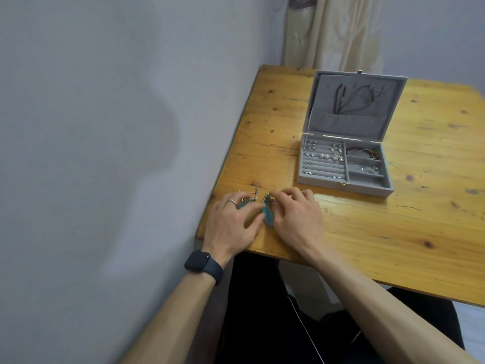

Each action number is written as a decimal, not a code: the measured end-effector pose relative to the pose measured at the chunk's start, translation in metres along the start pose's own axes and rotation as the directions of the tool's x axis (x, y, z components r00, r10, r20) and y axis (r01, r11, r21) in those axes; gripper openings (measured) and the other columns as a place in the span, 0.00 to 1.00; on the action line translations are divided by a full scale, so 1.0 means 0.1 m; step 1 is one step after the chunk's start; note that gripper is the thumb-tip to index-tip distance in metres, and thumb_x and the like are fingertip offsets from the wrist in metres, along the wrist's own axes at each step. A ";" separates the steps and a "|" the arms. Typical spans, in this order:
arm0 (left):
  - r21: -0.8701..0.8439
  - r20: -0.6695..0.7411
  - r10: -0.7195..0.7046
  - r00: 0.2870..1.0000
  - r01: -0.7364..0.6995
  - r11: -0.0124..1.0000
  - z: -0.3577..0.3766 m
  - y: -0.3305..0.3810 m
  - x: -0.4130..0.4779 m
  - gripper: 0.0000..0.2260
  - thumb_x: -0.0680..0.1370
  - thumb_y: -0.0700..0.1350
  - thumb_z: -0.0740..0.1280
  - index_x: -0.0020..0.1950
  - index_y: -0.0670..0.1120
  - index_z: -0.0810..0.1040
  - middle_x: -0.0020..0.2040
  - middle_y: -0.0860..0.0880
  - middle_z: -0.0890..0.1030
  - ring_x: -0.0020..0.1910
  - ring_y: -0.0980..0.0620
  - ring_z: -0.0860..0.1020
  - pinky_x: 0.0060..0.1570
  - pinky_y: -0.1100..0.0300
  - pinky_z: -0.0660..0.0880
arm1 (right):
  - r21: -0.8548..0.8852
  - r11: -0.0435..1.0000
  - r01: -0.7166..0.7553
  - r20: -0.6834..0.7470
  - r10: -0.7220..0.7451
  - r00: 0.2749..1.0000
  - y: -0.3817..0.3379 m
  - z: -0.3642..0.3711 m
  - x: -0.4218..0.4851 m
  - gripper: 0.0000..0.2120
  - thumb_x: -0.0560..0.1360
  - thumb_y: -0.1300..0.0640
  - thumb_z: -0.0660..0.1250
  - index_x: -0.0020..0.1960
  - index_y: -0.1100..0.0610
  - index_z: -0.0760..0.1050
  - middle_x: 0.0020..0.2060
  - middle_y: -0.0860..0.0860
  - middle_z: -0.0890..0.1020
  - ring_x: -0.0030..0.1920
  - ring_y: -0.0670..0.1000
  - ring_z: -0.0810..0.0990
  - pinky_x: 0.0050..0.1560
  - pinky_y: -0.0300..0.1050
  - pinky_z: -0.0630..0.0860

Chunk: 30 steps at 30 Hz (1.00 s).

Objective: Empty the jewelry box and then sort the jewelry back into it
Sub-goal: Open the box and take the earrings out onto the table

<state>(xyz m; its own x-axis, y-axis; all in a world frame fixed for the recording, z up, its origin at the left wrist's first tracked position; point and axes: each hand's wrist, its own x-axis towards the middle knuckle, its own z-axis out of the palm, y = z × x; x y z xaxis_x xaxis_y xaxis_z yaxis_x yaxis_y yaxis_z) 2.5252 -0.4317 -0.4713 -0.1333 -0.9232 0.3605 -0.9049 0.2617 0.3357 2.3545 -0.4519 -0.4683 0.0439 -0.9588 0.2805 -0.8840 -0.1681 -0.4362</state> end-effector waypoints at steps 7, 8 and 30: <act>0.063 0.036 0.070 0.997 -0.072 0.995 -0.04 0.00 -0.03 0.09 0.76 0.56 0.67 0.52 0.56 0.84 0.61 0.51 0.79 0.59 0.48 0.76 0.57 0.52 0.73 | -0.025 0.998 0.050 -0.007 -0.050 0.999 0.06 0.08 0.09 0.14 0.78 0.47 0.60 0.55 0.47 0.83 0.55 0.43 0.83 0.53 0.54 0.75 0.50 0.50 0.73; 0.058 0.030 0.080 0.996 -0.081 0.995 -0.04 0.01 -0.04 0.10 0.76 0.55 0.67 0.53 0.56 0.83 0.61 0.50 0.79 0.59 0.48 0.76 0.57 0.52 0.73 | -0.007 0.999 0.054 -0.011 -0.054 0.998 0.07 0.09 0.10 0.14 0.78 0.47 0.61 0.55 0.47 0.83 0.55 0.43 0.83 0.53 0.54 0.75 0.51 0.50 0.74; -0.003 0.116 0.113 0.987 -0.114 0.994 -0.01 0.08 -0.14 0.14 0.78 0.54 0.63 0.61 0.53 0.79 0.70 0.49 0.76 0.72 0.49 0.70 0.70 0.48 0.69 | 0.023 0.950 0.312 0.137 -0.313 0.940 0.23 0.01 0.18 0.21 0.76 0.52 0.54 0.65 0.48 0.77 0.64 0.43 0.79 0.60 0.53 0.75 0.54 0.51 0.74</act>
<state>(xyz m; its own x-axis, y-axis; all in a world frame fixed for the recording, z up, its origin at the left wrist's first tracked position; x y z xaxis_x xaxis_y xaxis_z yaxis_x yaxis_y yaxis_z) 2.5200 -0.4160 -0.4725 -0.2811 -0.9141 0.2924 -0.8825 0.3659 0.2955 2.3354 -0.4737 -0.4740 0.3815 -0.8801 0.2826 -0.8150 -0.4645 -0.3465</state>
